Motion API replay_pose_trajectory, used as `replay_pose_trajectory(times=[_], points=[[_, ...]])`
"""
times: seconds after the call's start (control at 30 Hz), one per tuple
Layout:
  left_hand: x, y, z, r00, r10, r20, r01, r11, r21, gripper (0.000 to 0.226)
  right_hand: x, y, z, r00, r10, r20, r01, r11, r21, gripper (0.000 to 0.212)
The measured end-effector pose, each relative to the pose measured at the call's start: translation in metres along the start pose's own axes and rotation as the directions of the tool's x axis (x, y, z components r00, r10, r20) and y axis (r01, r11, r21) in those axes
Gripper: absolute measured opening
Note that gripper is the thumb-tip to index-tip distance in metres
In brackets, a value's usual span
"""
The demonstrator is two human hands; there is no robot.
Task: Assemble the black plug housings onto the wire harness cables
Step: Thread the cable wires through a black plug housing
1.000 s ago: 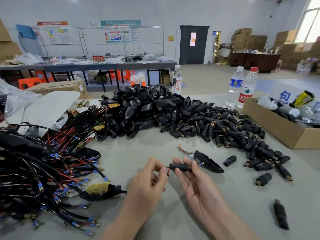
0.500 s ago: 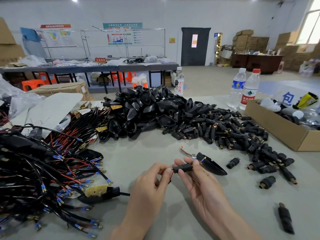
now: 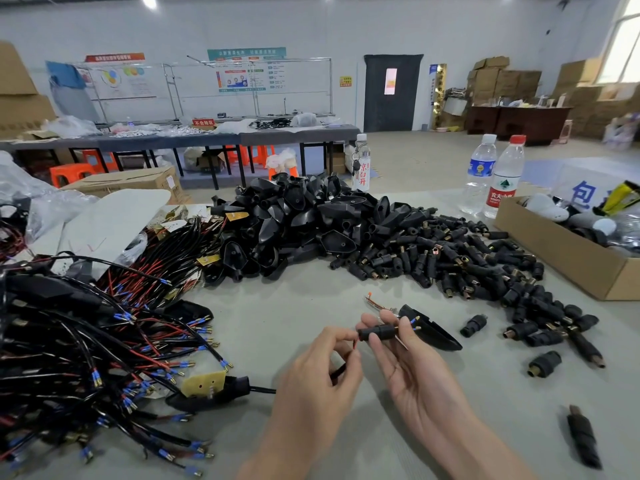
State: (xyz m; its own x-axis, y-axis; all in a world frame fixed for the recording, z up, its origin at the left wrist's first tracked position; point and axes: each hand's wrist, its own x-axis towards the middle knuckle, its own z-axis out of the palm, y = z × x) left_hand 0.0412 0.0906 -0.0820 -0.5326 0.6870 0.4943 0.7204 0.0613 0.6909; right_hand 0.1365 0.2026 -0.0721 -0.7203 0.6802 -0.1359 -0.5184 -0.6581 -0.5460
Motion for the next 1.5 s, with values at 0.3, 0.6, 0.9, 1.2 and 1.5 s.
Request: replay_pose_trajectory(times=[0.3,0.6,0.9,1.2,1.5], points=[[0.004,-0.006,-0.002,0.997,0.062,-0.043,-0.056,0.992,0.109,0.021,-0.001,-0.005,0.002,1.0,-0.008,0.001,0.008,0.998,-0.056,0.041],[0.005,-0.011,-0.005,0.993,0.111,-0.045,-0.105,0.987,0.126,0.013,-0.001,-0.008,-0.005,0.983,-0.182,-0.037,0.149,0.891,-0.429,0.024],[0.007,-0.02,-0.006,0.998,0.046,0.029,-0.05,0.986,0.16,0.006,-0.001,-0.009,-0.006,0.952,-0.302,-0.043,0.22,0.777,-0.589,0.025],[0.011,-0.028,-0.008,0.997,0.054,0.064,-0.055,0.998,0.013,0.009,0.004,-0.007,-0.01,0.95,-0.299,-0.092,0.224,0.856,-0.465,0.025],[0.016,-0.032,-0.007,0.999,0.001,0.051,0.0,1.0,-0.012,0.019,0.009,-0.01,-0.017,0.981,-0.193,-0.025,0.159,0.866,-0.475,0.019]])
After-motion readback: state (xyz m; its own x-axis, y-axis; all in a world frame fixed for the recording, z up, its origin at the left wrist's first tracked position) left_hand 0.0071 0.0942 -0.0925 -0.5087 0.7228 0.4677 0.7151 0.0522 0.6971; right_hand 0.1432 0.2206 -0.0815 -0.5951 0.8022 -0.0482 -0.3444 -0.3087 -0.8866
